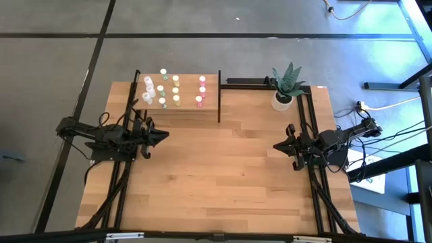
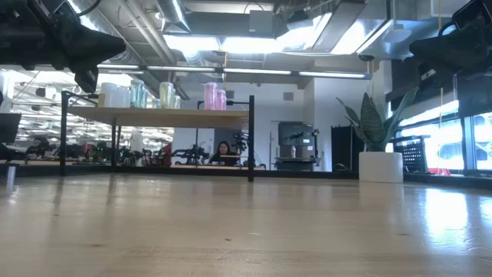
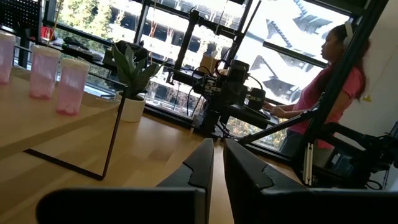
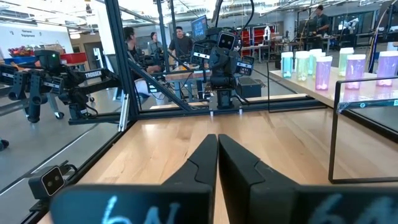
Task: Pick and place medicine bottles onto shelf by color
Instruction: Return to Home Position
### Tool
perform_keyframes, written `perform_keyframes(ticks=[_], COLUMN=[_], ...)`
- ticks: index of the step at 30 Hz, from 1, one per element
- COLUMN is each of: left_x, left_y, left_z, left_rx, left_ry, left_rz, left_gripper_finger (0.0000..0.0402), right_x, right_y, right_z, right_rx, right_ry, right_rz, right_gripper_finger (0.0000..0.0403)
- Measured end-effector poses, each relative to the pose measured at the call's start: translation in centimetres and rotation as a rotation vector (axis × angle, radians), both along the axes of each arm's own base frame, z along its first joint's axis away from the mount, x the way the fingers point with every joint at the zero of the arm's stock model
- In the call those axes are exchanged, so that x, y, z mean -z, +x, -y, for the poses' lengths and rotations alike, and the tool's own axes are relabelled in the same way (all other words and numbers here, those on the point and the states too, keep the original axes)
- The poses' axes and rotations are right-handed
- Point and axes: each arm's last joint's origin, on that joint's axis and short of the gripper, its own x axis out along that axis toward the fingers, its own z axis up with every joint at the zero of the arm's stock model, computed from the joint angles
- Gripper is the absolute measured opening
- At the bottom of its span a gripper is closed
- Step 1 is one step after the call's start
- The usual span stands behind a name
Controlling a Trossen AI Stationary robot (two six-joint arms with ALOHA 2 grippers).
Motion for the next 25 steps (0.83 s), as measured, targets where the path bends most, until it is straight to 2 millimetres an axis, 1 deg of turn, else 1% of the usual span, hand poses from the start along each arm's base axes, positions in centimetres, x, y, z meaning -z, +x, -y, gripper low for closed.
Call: perform_keyframes(ticks=[16,25], left_x=[0.00,0.00], left_y=[0.00,0.00], left_z=[0.00,0.00], left_rx=[0.001,0.000], left_ry=[0.000,0.000], left_rz=[0.001,0.000], left_gripper_finger=[0.0010,0.0021], right_x=[0.00,0.00], right_y=[0.00,0.00], right_z=[0.00,0.00], right_rx=[0.000,0.000], right_ry=[0.000,0.000], right_rz=[0.000,0.000], right_gripper_finger=[0.0017,0.0017])
